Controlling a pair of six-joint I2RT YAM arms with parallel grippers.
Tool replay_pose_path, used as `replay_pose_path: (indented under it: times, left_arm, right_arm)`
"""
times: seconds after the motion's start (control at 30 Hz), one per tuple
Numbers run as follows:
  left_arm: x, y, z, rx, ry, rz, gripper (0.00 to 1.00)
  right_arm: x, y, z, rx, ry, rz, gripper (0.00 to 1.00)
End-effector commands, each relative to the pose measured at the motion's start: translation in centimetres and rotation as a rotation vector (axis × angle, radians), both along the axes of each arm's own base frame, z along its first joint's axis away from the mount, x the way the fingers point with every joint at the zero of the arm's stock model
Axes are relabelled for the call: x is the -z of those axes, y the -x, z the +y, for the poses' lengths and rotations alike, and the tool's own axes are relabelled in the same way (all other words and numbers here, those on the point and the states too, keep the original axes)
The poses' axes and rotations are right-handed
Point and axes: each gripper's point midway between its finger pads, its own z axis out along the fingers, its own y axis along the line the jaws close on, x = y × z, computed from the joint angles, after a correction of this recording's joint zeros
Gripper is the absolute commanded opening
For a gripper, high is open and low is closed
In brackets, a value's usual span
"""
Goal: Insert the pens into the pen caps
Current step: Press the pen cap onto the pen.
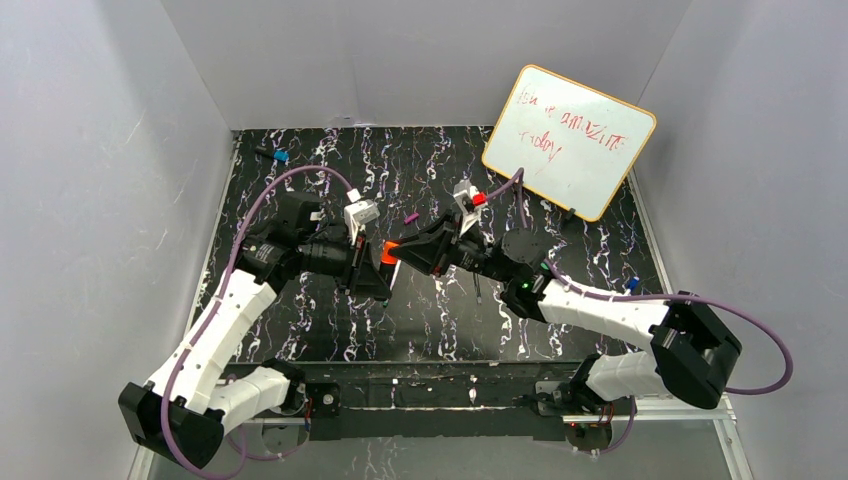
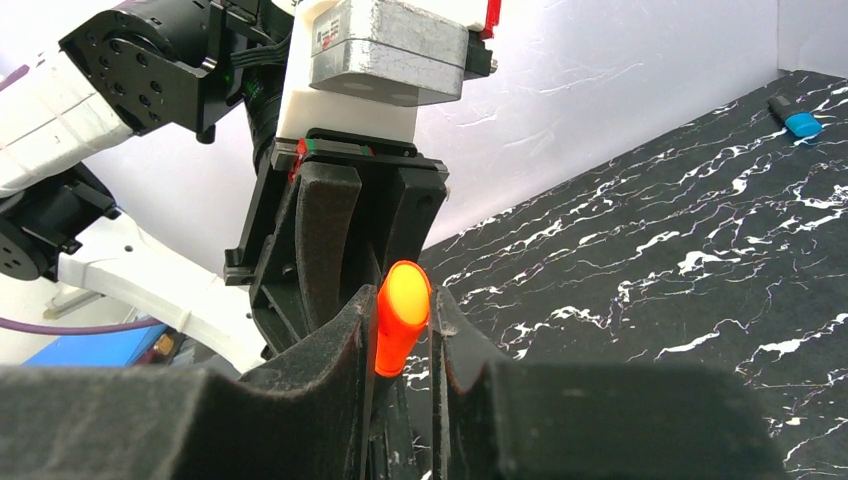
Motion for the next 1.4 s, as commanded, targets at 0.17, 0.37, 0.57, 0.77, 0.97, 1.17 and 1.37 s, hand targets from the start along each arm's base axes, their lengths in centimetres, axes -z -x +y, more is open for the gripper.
replay_pose_path:
  times: [0.17, 0.37, 0.57, 0.77, 0.97, 1.17, 1.37]
  left_arm:
    - [-10.7, -8.7, -0.7, -0.145, 0.180, -0.507, 0.00]
    - [-11.3, -9.1, -0.8, -0.150, 0.189, -0.524, 0.00]
    - [-11.7, -9.4, -0.7, -0.146, 0.179, -0.576, 0.00]
    - [-12.1, -9.8, -0.4, -0.158, 0.181, -0.667, 0.00]
    - [-12.9, -9.9, -0.3, -0.159, 0.200, -0.752, 0.00]
    - [-13.4, -10.6, -0.5, -0.145, 0.208, -0.835, 0.00]
    - [-14.4, -11.1, -0.4, -0.169, 0.250, -0.936, 0.00]
  right_arm:
    - [12.1, 17.2, -1.4, -0.712, 0.403, 0.236, 0.01]
    - [12.0, 17.2, -1.3, -0.713, 0.407, 0.230, 0.01]
    - [12.3, 17.7, -1.2, -0.731, 0.420, 0.227, 0.01]
    - [12.4, 18.1, -1.2, -0.747, 0.426, 0.226, 0.01]
    - [12.6, 18.4, -1.3, -0.762, 0.441, 0.228, 0.01]
    - [13.0, 18.7, -1.4, -0.787, 0.464, 0.229, 0.01]
    - [13.3, 18.8, -1.6, -0.793, 0.486, 0.228, 0.01]
